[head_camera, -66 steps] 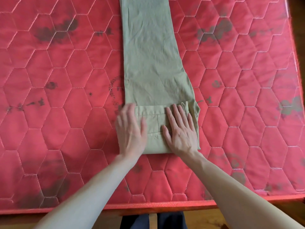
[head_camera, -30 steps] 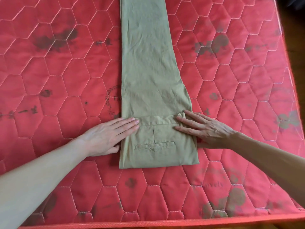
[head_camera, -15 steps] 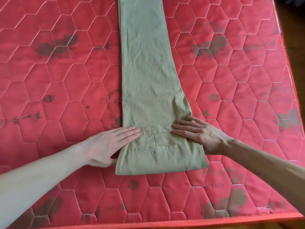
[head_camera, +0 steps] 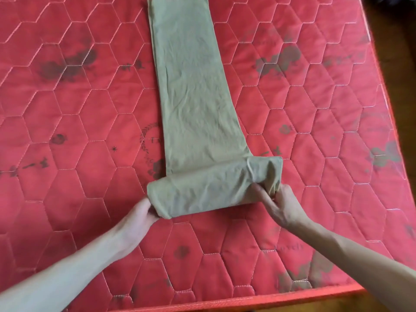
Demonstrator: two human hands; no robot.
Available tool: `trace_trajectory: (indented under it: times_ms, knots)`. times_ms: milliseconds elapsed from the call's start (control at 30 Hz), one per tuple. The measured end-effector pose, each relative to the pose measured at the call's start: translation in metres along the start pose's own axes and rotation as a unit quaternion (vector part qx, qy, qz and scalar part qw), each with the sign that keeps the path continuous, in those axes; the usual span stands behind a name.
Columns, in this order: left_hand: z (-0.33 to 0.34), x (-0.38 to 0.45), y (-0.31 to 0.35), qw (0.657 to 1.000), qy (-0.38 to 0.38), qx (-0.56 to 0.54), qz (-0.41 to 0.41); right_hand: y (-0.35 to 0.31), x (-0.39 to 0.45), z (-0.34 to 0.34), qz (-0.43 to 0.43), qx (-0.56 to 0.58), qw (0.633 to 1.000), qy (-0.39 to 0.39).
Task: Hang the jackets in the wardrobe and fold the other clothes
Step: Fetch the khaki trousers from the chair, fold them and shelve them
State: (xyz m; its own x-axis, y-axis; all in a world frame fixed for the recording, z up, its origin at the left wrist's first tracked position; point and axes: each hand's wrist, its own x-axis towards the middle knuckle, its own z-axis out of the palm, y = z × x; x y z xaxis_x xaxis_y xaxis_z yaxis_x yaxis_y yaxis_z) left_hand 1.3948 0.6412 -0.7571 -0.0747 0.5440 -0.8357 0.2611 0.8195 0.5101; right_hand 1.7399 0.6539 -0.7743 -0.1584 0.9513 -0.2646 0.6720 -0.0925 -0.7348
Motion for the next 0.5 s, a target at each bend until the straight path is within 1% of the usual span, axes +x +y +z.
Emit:
trace_trajectory:
  times_ms: [33,67,100,133,167,200,267,333,400,433,500]
  knots:
    - [0.007,-0.012,0.016,0.994,-0.012,-0.098,0.039,0.000,0.002,0.005,0.007,0.007,1.000,0.021]
    - [0.008,-0.017,0.009,0.984,-0.061,-0.090,0.143,-0.001,0.005,0.009,0.024,0.000,0.999,0.035]
    - [0.016,-0.012,0.012,0.983,-0.050,-0.111,0.135,-0.004,0.008,0.012,0.037,-0.015,0.998,0.053]
    - [0.022,-0.009,0.018,0.979,-0.023,-0.172,0.102,-0.005,0.012,0.015,0.054,-0.007,0.996,0.069]
    - [0.021,-0.009,0.017,0.968,-0.048,-0.234,0.076,-0.007,0.017,0.017,0.064,0.001,0.994,0.086]
    - [0.022,-0.003,0.014,0.970,-0.056,-0.223,0.084,-0.011,0.021,0.018,0.076,0.007,0.993,0.094]
    - [0.028,0.005,0.018,0.982,-0.017,-0.152,0.108,-0.016,0.031,0.023,0.115,0.048,0.986,0.113]
    - [0.034,0.013,0.020,0.992,0.051,-0.069,0.094,-0.016,0.043,0.025,0.164,0.091,0.972,0.143]
    - [0.035,0.025,0.018,0.990,0.113,-0.019,0.079,-0.013,0.056,0.024,0.195,0.113,0.960,0.167]
    - [0.034,0.027,0.018,0.988,0.132,-0.013,0.077,-0.010,0.062,0.024,0.210,0.099,0.957,0.172]
    - [0.037,0.033,0.020,0.982,0.169,-0.001,0.080,-0.006,0.068,0.026,0.247,0.037,0.950,0.185]
